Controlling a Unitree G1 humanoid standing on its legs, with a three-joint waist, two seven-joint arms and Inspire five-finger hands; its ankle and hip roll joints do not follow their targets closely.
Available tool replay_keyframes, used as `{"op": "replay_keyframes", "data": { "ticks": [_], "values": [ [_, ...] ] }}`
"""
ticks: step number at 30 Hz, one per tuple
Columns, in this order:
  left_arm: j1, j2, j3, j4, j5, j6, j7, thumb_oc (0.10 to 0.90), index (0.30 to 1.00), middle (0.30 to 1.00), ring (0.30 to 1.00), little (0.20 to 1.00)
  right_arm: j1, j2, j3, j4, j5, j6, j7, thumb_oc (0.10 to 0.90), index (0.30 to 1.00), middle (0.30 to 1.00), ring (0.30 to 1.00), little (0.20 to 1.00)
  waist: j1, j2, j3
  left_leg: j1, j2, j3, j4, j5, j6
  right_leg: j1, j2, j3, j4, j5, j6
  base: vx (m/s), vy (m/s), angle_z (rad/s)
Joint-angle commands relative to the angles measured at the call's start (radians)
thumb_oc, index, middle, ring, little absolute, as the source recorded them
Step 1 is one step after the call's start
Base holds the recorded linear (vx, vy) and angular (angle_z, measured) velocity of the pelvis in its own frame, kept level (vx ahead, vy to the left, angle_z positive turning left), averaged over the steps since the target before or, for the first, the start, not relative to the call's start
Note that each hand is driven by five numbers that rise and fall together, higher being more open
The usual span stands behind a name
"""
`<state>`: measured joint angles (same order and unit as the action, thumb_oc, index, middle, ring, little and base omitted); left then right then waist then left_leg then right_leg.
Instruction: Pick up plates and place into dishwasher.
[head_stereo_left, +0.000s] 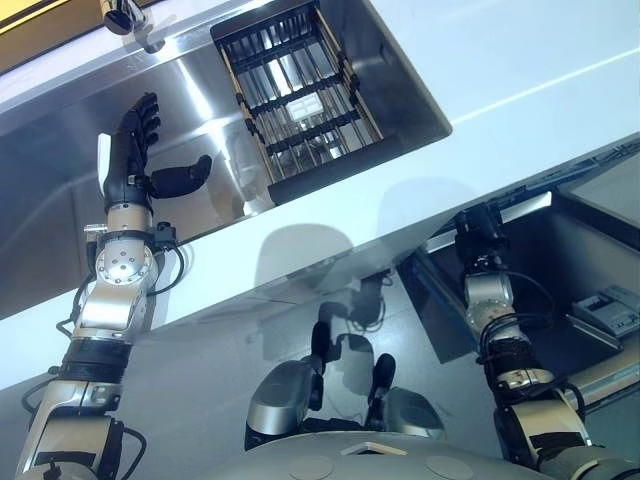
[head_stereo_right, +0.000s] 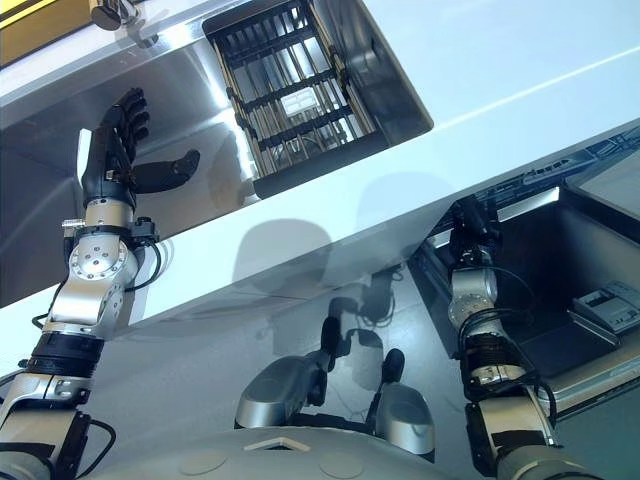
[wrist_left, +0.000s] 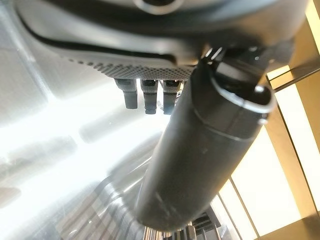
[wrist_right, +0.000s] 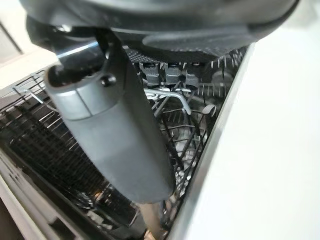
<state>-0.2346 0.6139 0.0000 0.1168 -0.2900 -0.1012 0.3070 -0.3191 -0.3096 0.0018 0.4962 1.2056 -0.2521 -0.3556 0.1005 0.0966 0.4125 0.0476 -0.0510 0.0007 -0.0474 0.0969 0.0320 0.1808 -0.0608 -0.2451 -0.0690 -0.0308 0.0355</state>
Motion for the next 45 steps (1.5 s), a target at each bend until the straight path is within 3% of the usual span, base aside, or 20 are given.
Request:
{"op": "replay_keyframes", "data": {
  "ticks": [1, 5, 9, 15, 19, 25, 31, 38, 41, 42, 45],
  "values": [
    [0.14, 0.002, 0.016, -0.102, 0.043, -0.065, 0.073, 0.8, 0.9, 0.9, 0.9, 0.9, -0.021, 0.053, 0.013, -0.412, -0.203, -0.138, -0.005, 0.8, 0.9, 0.9, 0.9, 0.9, -0.027, -0.041, -0.081, 0.001, -0.073, 0.038, 0.12, -0.169, 0.038, -0.149, -0.027, 0.063, 0.158, 0.022, 0.064, -0.07, 0.041, -0.16],
    [0.206, -0.031, 0.046, -0.132, 0.068, -0.081, 0.091, 0.8, 0.9, 0.9, 0.9, 0.9, 0.147, 0.058, -0.028, -0.469, -0.238, -0.157, -0.048, 0.8, 0.9, 0.9, 0.9, 0.9, -0.061, -0.044, -0.084, 0.012, -0.067, 0.058, 0.111, -0.171, 0.04, -0.155, -0.025, 0.079, 0.171, 0.014, 0.07, -0.06, 0.021, -0.22],
    [0.268, -0.048, 0.107, -0.161, 0.074, -0.093, 0.077, 0.8, 0.9, 0.9, 0.9, 0.9, 0.283, 0.088, -0.08, -0.472, -0.252, -0.135, -0.057, 0.8, 0.9, 0.9, 0.9, 0.9, -0.1, -0.053, -0.089, 0.03, -0.064, 0.074, 0.093, -0.168, 0.04, -0.153, -0.018, 0.091, 0.166, 0.018, 0.074, -0.04, -0.003, -0.13],
    [0.286, -0.048, 0.136, -0.176, 0.076, -0.094, 0.069, 0.8, 0.9, 0.9, 0.9, 0.9, 0.355, 0.085, -0.108, -0.427, -0.268, -0.115, -0.052, 0.8, 0.9, 0.9, 0.9, 0.9, -0.121, -0.059, -0.097, 0.04, -0.061, 0.089, 0.075, -0.162, 0.038, -0.153, -0.01, 0.101, 0.159, 0.021, 0.078, -0.04, -0.014, -0.18],
    [0.28, -0.041, 0.142, -0.169, 0.072, -0.097, 0.066, 0.8, 0.9, 0.9, 0.9, 0.9, 0.373, 0.085, -0.119, -0.398, -0.286, -0.137, -0.067, 0.8, 0.9, 0.9, 0.9, 0.9, -0.129, -0.061, -0.099, 0.041, -0.062, 0.095, 0.068, -0.16, 0.037, -0.153, -0.007, 0.105, 0.156, 0.023, 0.08, -0.04, -0.019, -0.06],
    [0.268, -0.025, 0.155, -0.156, 0.06, -0.098, 0.06, 0.8, 0.9, 0.9, 0.9, 0.9, 0.38, 0.058, -0.154, -0.355, -0.476, -0.2, -0.224, 0.8, 0.9, 0.9, 0.9, 0.9, -0.14, -0.064, -0.105, 0.036, -0.06, 0.109, 0.068, -0.162, 0.035, -0.157, -0.003, 0.113, 0.148, 0.025, 0.083, -0.05, -0.026, -0.05],
    [0.262, 0.004, 0.18, -0.124, 0.032, -0.095, 0.023, 0.8, 0.9, 0.9, 0.9, 0.9, 0.387, -0.059, -0.291, -0.292, -0.741, -0.207, -0.408, 0.8, 0.9, 0.9, 0.9, 0.9, -0.159, -0.07, -0.107, 0.04, -0.057, 0.126, 0.071, -0.172, 0.035, -0.162, 0.002, 0.122, 0.155, 0.024, 0.091, -0.03, -0.046, -0.07],
    [0.258, 0.016, 0.202, -0.105, 0.023, -0.095, -0.006, 0.8, 0.9, 0.9, 0.9, 0.9, 0.429, -0.118, -0.417, -0.274, -0.753, -0.229, -0.424, 0.8, 0.9, 0.9, 0.9, 0.9, -0.189, -0.078, -0.111, 0.035, -0.054, 0.145, 0.084, -0.189, 0.035, -0.173, 0.014, 0.145, 0.162, 0.015, 0.093, -0.04, -0.049, -0.13],
    [0.25, 0.018, 0.202, -0.091, 0.024, -0.096, -0.017, 0.8, 0.9, 0.9, 0.9, 0.9, 0.437, -0.124, -0.434, -0.257, -0.744, -0.201, -0.415, 0.8, 0.9, 0.9, 0.9, 0.9, -0.197, -0.079, -0.115, 0.031, -0.053, 0.151, 0.089, -0.193, 0.034, -0.177, 0.018, 0.155, 0.161, 0.012, 0.092, -0.03, -0.046, -0.17],
    [0.234, 0.028, 0.197, -0.077, 0.019, -0.096, -0.025, 0.8, 0.9, 0.9, 0.9, 0.9, 0.433, -0.134, -0.443, -0.214, -0.711, -0.159, -0.393, 0.8, 0.9, 0.9, 0.9, 0.9, -0.202, -0.082, -0.115, 0.025, -0.051, 0.156, 0.096, -0.196, 0.033, -0.181, 0.018, 0.16, 0.163, 0.011, 0.092, -0.02, -0.072, -0.17],
    [0.192, 0.048, 0.184, -0.064, -0.005, -0.085, -0.036, 0.8, 0.9, 0.9, 0.9, 0.9, 0.411, -0.159, -0.445, -0.094, -0.616, -0.12, -0.304, 0.8, 0.9, 0.9, 0.9, 0.9, -0.203, -0.083, -0.103, 0.008, -0.044, 0.165, 0.117, -0.201, 0.033, -0.194, 0.016, 0.158, 0.187, -0.001, 0.09, -0.03, -0.107, -0.17]
  ]
}}
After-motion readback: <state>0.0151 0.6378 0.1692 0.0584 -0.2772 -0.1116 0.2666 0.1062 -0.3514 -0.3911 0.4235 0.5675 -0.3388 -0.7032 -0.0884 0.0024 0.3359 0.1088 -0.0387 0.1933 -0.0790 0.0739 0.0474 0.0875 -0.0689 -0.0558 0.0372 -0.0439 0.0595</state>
